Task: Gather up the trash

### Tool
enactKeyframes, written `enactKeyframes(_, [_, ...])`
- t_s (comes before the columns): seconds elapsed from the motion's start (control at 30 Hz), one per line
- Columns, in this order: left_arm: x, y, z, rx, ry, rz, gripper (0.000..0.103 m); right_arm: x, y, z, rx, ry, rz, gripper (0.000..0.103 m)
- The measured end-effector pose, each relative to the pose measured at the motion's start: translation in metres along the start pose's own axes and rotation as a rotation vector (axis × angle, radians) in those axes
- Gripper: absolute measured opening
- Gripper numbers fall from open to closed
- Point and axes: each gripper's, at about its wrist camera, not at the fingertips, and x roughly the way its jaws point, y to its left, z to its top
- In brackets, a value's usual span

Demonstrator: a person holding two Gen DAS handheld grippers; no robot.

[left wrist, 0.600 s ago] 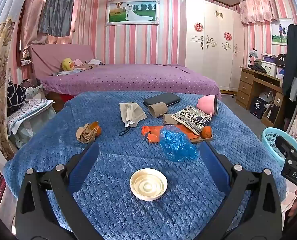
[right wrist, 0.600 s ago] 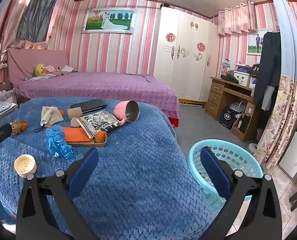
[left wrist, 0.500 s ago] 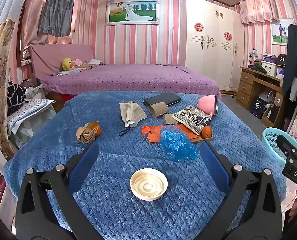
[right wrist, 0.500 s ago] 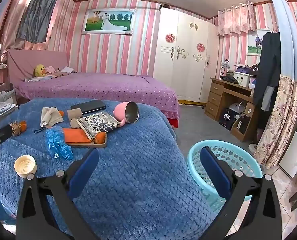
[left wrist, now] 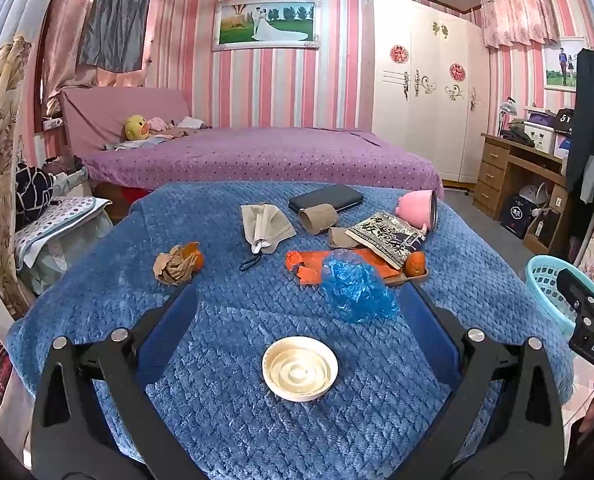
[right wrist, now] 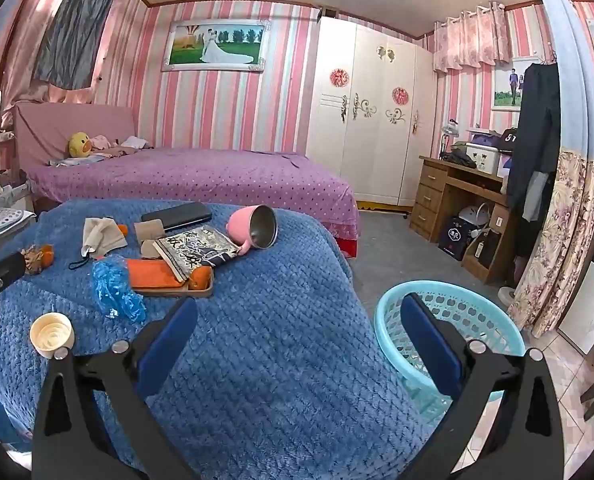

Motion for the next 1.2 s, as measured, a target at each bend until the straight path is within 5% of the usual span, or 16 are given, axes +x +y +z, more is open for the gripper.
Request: enactKeyframes(1.2, [0.0002,0.0019,0.0016,-0.002,-0.003,0.006,0.098,-0.0048,-0.0062,0.0032,0.01,0.001,-0.008,0.099])
